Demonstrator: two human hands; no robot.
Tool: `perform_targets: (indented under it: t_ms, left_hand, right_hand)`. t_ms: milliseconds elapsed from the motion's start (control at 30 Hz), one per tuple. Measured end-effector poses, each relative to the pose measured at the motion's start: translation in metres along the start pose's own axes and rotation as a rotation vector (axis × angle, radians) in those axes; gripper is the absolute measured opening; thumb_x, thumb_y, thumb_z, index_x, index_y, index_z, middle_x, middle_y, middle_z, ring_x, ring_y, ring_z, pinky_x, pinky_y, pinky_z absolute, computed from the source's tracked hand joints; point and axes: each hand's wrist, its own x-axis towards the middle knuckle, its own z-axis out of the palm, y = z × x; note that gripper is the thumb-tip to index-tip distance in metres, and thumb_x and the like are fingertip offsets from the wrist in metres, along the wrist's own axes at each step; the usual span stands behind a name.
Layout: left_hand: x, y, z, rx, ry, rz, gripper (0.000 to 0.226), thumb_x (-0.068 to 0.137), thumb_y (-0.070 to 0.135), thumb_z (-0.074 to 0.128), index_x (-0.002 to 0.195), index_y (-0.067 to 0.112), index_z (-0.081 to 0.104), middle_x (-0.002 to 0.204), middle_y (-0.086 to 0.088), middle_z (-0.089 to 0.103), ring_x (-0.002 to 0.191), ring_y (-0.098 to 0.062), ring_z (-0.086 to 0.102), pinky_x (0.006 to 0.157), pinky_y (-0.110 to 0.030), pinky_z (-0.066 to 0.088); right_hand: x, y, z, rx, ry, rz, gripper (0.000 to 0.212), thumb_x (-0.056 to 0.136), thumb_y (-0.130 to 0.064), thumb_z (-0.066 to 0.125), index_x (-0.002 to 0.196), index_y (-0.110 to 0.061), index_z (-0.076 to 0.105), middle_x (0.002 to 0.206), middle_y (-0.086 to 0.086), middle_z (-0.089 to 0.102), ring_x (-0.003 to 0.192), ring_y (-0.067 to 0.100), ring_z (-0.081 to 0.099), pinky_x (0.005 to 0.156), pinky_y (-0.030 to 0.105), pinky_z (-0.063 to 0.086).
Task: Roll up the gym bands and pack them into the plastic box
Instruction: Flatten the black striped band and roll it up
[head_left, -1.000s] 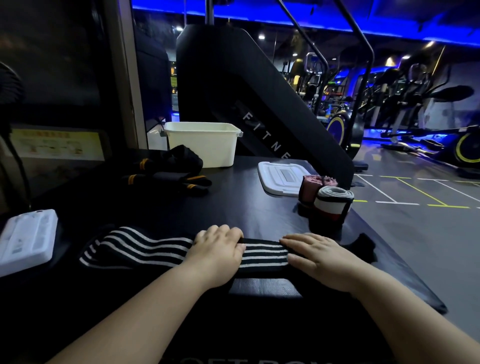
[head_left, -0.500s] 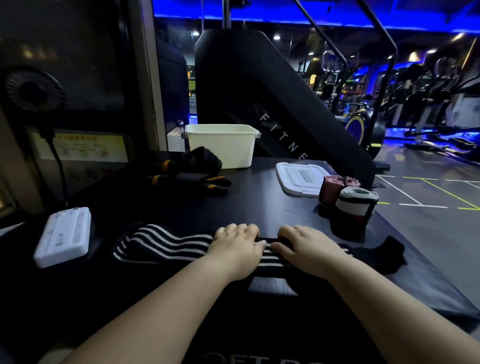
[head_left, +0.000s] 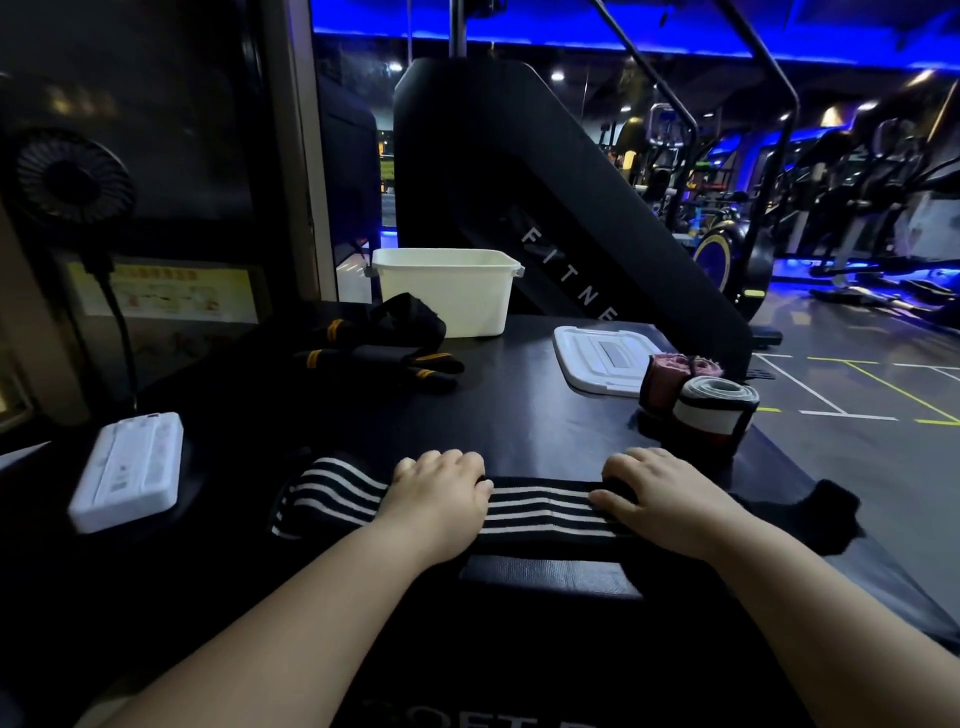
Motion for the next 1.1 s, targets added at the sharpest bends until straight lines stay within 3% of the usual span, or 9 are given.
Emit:
perform_targets:
  t_ms: [133,233,367,533,700,900,1000,1100]
  left_hand:
    - [0.000,0.001,-0.001,-0.012,0.002,0.000,0.028,0.103,0.038,0.029,0.110,0.022,0.050,0.116,0.005,0.054,0.113,-0.019,0.045,0.102,-0.039,0.029]
    - [-0.001,0.000,-0.003,-0.028,0.001,-0.001,0.027,0.103,0.039,0.030,0.110,0.022,0.050,0.118,0.005,0.054,0.115,-0.020,0.045,0.100,-0.039,0.029]
    - [-0.005,-0.005,-0.010,-0.080,-0.018,-0.009,0.027,0.102,0.040,0.032,0.108,0.023,0.052,0.119,0.006,0.057,0.117,-0.019,0.045,0.102,-0.039,0.028]
    - [-0.011,-0.032,-0.020,-0.016,0.018,-0.110,0.029,0.103,0.041,0.026,0.088,0.028,0.047,0.108,0.005,0.062,0.112,-0.021,0.050,0.100,-0.041,0.033]
    - [-0.016,-0.045,-0.023,0.081,0.059,-0.141,0.037,0.103,0.043,0.027,0.103,0.025,0.059,0.108,0.007,0.062,0.109,-0.019,0.051,0.099,-0.038,0.034]
    - [-0.014,-0.044,-0.016,0.073,0.087,-0.117,0.030,0.102,0.042,0.031,0.098,0.025,0.056,0.104,0.007,0.062,0.106,-0.019,0.052,0.095,-0.036,0.034]
    - [-0.013,-0.044,-0.016,0.051,0.089,-0.117,0.028,0.102,0.043,0.032,0.097,0.025,0.053,0.107,0.006,0.061,0.109,-0.019,0.052,0.095,-0.036,0.034]
    - [-0.011,-0.046,-0.017,0.047,0.079,-0.112,0.029,0.102,0.043,0.033,0.102,0.024,0.054,0.112,0.005,0.061,0.113,-0.021,0.051,0.096,-0.038,0.034]
  right_hand:
    - [0.016,-0.025,-0.011,0.094,0.023,-0.031,0.029,0.095,-0.054,0.044,0.106,-0.032,0.058,0.114,-0.007,0.058,0.114,0.016,0.046,0.095,0.032,0.036]
    - [0.026,-0.053,-0.006,0.168,0.025,-0.082,0.039,0.093,-0.060,0.044,0.105,-0.026,0.060,0.111,-0.003,0.059,0.108,0.018,0.053,0.088,0.032,0.041]
    - [0.029,-0.067,0.004,0.123,0.030,-0.113,0.045,0.090,-0.063,0.048,0.106,-0.021,0.054,0.113,-0.001,0.059,0.106,0.021,0.055,0.076,0.030,0.036]
    - [0.028,-0.058,0.004,0.115,0.027,-0.152,0.045,0.090,-0.063,0.047,0.102,-0.020,0.049,0.109,-0.002,0.060,0.103,0.023,0.057,0.079,0.034,0.042]
    - [0.029,-0.052,0.007,0.098,0.044,-0.153,0.045,0.089,-0.065,0.046,0.099,-0.021,0.048,0.107,-0.003,0.060,0.101,0.023,0.057,0.078,0.034,0.042]
    - [0.036,-0.060,0.000,0.058,0.018,-0.156,0.041,0.089,-0.063,0.050,0.105,-0.024,0.051,0.111,-0.004,0.059,0.107,0.020,0.054,0.084,0.031,0.039]
    - [0.046,-0.084,-0.004,0.174,0.028,-0.173,0.033,0.093,-0.055,0.047,0.113,-0.030,0.055,0.115,-0.006,0.059,0.110,0.018,0.053,0.089,0.030,0.040]
    - [0.055,-0.107,0.004,0.166,0.033,-0.161,0.041,0.093,-0.060,0.043,0.111,-0.026,0.059,0.114,-0.001,0.059,0.109,0.022,0.056,0.088,0.033,0.043]
